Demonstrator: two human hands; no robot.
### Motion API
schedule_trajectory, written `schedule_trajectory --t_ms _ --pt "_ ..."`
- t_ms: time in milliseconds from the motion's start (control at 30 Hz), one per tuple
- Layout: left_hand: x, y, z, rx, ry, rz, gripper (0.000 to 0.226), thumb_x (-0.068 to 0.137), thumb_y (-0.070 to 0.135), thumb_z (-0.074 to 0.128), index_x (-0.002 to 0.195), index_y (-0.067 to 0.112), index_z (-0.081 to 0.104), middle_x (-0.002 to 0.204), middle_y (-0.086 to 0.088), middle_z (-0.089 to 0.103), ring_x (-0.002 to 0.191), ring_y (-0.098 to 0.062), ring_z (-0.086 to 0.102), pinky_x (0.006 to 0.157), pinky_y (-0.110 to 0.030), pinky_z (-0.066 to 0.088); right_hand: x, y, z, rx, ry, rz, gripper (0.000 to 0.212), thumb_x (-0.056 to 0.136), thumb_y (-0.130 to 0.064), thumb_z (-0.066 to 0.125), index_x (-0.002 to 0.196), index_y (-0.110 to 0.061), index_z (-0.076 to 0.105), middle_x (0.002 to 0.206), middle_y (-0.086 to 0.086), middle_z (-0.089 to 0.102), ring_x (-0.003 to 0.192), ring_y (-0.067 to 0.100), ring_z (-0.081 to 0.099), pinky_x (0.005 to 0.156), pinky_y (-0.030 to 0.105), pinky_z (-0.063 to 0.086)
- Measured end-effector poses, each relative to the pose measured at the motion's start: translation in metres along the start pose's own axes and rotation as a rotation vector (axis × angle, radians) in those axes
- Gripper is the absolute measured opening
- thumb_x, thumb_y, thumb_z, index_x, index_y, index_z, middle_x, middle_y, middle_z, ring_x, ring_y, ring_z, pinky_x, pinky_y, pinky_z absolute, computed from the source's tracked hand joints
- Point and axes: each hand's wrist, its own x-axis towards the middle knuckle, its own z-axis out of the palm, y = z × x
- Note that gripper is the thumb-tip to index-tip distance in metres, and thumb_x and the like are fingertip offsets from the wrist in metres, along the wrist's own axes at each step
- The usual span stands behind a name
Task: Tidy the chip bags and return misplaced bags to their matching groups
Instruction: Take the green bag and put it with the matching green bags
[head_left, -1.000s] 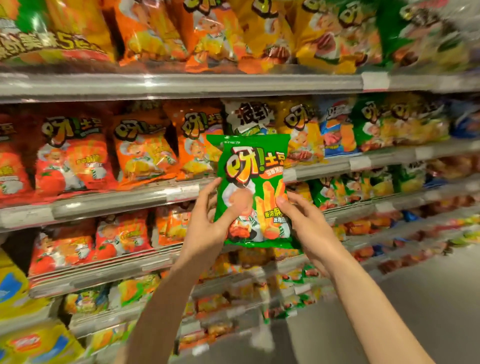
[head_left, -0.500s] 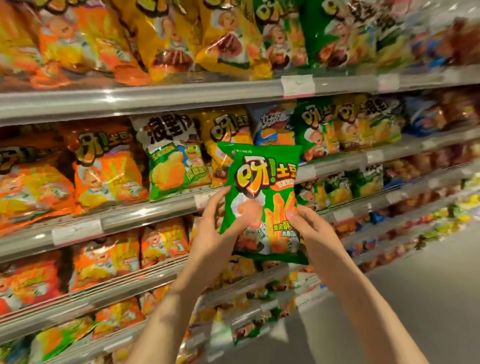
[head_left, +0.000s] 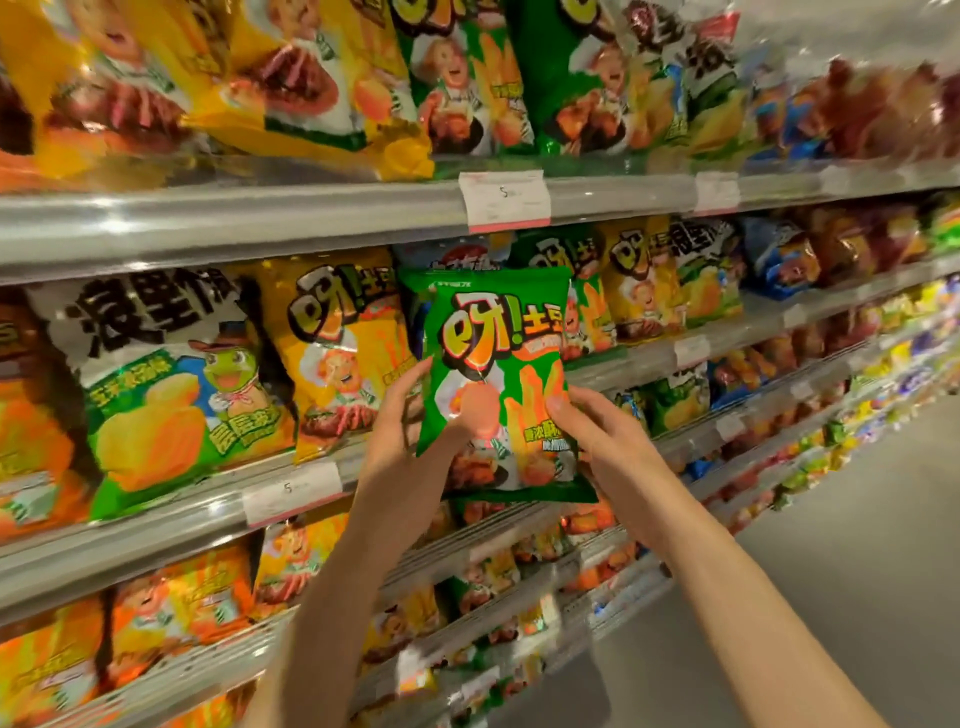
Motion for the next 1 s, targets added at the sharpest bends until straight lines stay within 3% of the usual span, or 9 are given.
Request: schedule_trajectory --t_ms 67,200,300,367,567,667,767,900,1000 --pt "0.013 -0.001 0.01 0.007 0.015 0.014 0.074 0.084 0.043 0.076 0.149 0.042 0.041 0.148 0.023 0.041 0.131 0.002 0.038 0.084 -0.005 0.037 0.02 0.006 -0.012 -0.051 -0.036 -0.022 0.026 0.1 -0.042 0.057 0.122 -0.029 0.059 0.111 -0.032 0.07 0.1 -0.014 0.064 0.09 0.01 0.047" --pt "0.031 -0.009 0.035 0.024 0.091 0.048 0.075 0.077 0.054 0.082 0.143 0.044 0.048 0.15 0.02 0.046 0.139 -0.004 0.043 0.115 -0.037 0.039 0.052 -0.005 -0.041 0.032 0.15 -0.178 0.023 0.11 -0.026 0.035 0.121 -0.019 0.054 0.164 -0.011 0.028 0.155 0.018 0.018 0.123 0.032 0.019" --pt "0.037 -0.007 0.063 0.096 0.184 0.059 0.065 0.078 0.048 0.075 0.136 0.047 0.047 0.131 0.038 0.045 0.121 0.02 0.044 0.106 -0.019 0.035 0.075 0.007 -0.063 0.149 -0.023 0.004 0.032 0.101 -0.039 0.057 0.13 -0.025 0.057 0.142 -0.012 0.057 0.128 0.01 0.053 0.104 0.034 0.039" --pt "0.039 -0.005 0.081 0.112 0.225 0.052 0.064 0.075 0.053 0.072 0.134 0.051 0.046 0.128 0.044 0.041 0.115 0.033 0.037 0.101 -0.014 0.034 0.089 0.014 -0.082 0.006 -0.187 0.064 0.055 0.094 -0.051 0.062 0.144 -0.032 0.05 0.137 -0.013 0.054 0.112 -0.001 0.052 0.1 0.035 0.036" --pt "0.037 0.002 0.137 0.107 0.35 -0.054 0.069 0.072 0.073 0.071 0.134 0.062 0.043 0.148 0.015 0.049 0.137 -0.013 0.05 0.11 -0.051 0.046 0.116 0.007 -0.131 0.015 -0.329 0.026 0.057 0.088 -0.055 0.068 0.137 -0.031 0.056 0.141 -0.017 0.054 0.135 0.005 0.047 0.116 0.03 0.031" --pt "0.04 0.006 0.155 0.115 0.402 -0.057 0.064 0.08 0.065 0.069 0.137 0.057 0.041 0.144 0.013 0.053 0.13 -0.012 0.056 0.104 -0.05 0.051 0.12 0.005 -0.144 0.03 -0.332 0.021 0.077 0.066 -0.074 0.076 0.13 -0.036 0.061 0.144 -0.013 0.059 0.137 0.005 0.05 0.122 0.04 0.03" --pt "0.043 0.008 0.164 0.138 0.416 -0.047 0.068 0.085 0.059 0.069 0.144 0.054 0.036 0.149 0.014 0.05 0.132 -0.008 0.054 0.106 -0.047 0.051 0.125 0.004 -0.147 0.045 -0.356 0.003 0.058 0.076 -0.066 0.073 0.126 -0.039 0.063 0.139 -0.012 0.063 0.132 0.006 0.055 0.121 0.04 0.033" --pt "0.044 0.011 0.153 0.142 0.419 -0.019 0.07 0.086 0.061 0.07 0.147 0.054 0.036 0.151 0.018 0.048 0.137 -0.008 0.05 0.111 -0.046 0.047 0.126 -0.001 -0.136 -0.034 -0.318 -0.021 0.088 0.075 -0.074 0.068 0.149 -0.032 0.047 0.152 -0.01 0.05 0.142 0.009 0.044 0.122 0.044 0.031" --pt "0.035 0.008 0.129 0.129 0.458 -0.003 0.068 0.086 0.058 0.072 0.146 0.052 0.039 0.15 0.018 0.05 0.131 -0.002 0.055 0.103 -0.037 0.054 0.123 -0.006 -0.115 -0.042 -0.387 -0.039 0.062 0.093 -0.058 0.061 0.148 -0.034 0.044 0.139 -0.02 0.043 0.138 0.003 0.039 0.12 0.034 0.03"
